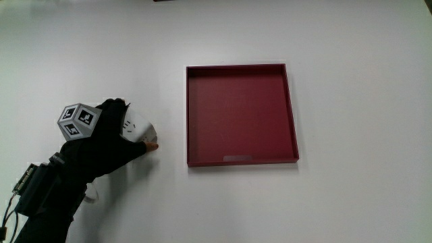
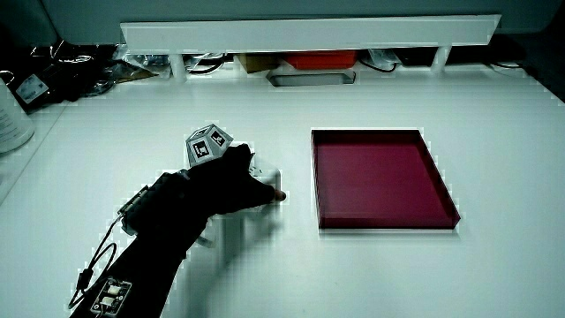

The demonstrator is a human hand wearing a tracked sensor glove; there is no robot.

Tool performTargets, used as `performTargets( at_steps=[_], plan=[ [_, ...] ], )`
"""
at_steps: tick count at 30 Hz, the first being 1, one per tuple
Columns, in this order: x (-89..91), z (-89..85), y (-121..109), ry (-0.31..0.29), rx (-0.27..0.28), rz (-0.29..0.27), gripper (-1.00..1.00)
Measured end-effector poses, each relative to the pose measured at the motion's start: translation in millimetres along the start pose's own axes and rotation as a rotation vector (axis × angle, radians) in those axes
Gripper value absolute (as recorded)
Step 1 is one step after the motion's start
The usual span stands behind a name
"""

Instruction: Pick socket

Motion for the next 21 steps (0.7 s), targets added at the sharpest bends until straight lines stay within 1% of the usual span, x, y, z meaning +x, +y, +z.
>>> performTargets(
  at_steps=[3, 4, 5, 6, 7, 9, 14, 15, 16, 19, 21],
  plan=[
    [-2.8, -2.6, 2.7, 0.002, 0.013, 0.009, 0.00],
    [-0.3, -1.3, 1.6, -0.006, 0.017, 0.004, 0.00],
    [-2.7, -2.7, 3.3, 0.000, 0.016, 0.008, 0.00],
    [1.2, -0.3, 0.5, -0.006, 0.022, -0.002, 0.00],
    [-1.3, -1.3, 1.5, -0.008, 0.024, 0.001, 0.00],
    [0.7, -0.2, 0.2, -0.010, 0.033, -0.005, 0.14],
    [-2.6, -3.8, 0.1, -0.003, 0.065, -0.010, 0.50],
    [-1.5, -3.3, -1.4, -0.016, 0.072, -0.015, 0.57],
    [-2.8, -4.4, -1.0, 0.003, 0.084, -0.007, 0.64],
    [3.4, -2.4, -4.3, 0.000, 0.085, -0.029, 0.86],
    [2.7, -4.6, -3.3, 0.030, 0.081, -0.034, 1.00]
  ],
)
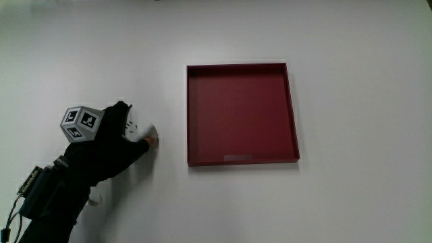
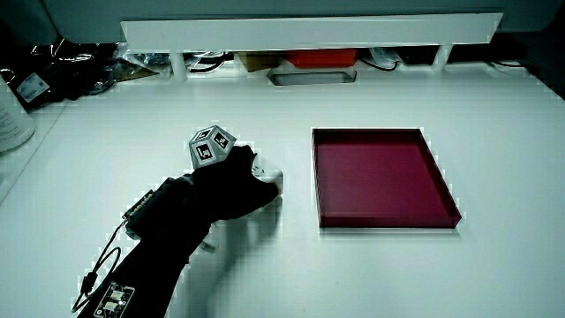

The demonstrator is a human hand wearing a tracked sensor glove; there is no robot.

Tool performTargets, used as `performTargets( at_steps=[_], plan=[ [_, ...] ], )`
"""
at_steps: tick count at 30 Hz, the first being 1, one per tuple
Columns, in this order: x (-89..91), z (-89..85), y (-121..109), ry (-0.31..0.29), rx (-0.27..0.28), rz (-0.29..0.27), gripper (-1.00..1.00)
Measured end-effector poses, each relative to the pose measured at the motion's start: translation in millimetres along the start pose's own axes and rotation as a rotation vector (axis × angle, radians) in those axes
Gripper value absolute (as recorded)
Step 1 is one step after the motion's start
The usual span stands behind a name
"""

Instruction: Pick socket

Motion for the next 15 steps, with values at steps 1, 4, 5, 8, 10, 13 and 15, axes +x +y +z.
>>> performTargets(
  at_steps=[1, 4, 5, 8, 10, 13, 15],
  plan=[
    [-0.3, -0.1, 0, -0.009, 0.006, -0.004, 1.00],
    [0.7, 2.1, -2, -0.010, 0.013, -0.014, 1.00],
    [1.6, 3.4, -3, -0.005, 0.020, -0.016, 1.00],
    [0.2, 4.4, -3, -0.007, 0.028, -0.038, 1.00],
    [7.4, 9.4, -7, -0.015, 0.042, -0.053, 1.00],
    [20.4, 15.2, -10, -0.023, 0.058, -0.088, 1.00],
    [23.8, 13.7, -9, -0.008, 0.061, -0.105, 1.00]
  ],
)
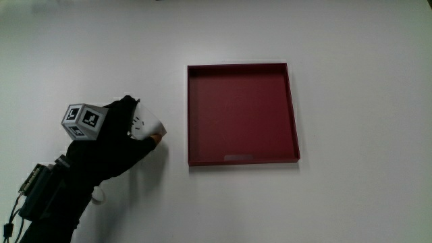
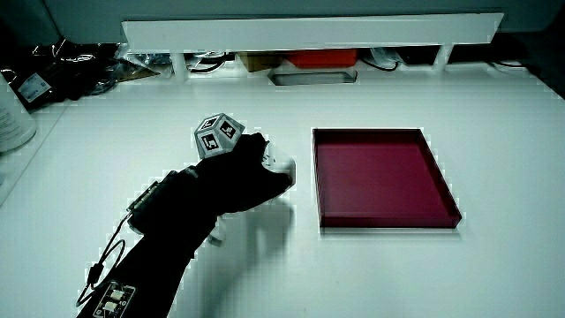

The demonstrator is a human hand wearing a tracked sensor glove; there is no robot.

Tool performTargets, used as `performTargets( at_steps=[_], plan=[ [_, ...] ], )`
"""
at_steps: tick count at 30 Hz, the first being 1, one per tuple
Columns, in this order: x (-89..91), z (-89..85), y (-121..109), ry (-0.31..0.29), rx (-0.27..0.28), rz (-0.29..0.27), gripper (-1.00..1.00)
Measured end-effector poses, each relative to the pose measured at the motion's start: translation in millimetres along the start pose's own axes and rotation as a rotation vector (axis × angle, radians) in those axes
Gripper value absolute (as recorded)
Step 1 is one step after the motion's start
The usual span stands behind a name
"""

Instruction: Pick socket

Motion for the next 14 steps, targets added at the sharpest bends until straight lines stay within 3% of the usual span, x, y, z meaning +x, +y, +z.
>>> performTargets(
  at_steps=[2, 4, 5, 6, 7, 11, 14],
  plan=[
    [10.8, 1.8, -1, -0.020, -0.007, -0.034, 1.00],
    [23.4, 2.1, -1, -0.099, 0.005, -0.038, 1.00],
    [27.5, 1.7, 1, -0.099, 0.004, -0.045, 1.00],
    [32.6, 1.7, 4, -0.089, 0.014, -0.087, 1.00],
    [36.5, 0.9, 5, -0.114, 0.000, -0.069, 1.00],
    [54.5, 3.1, 11, -0.122, -0.011, -0.097, 1.00],
    [64.3, -1.4, 17, -0.137, 0.016, -0.142, 1.00]
  ],
)
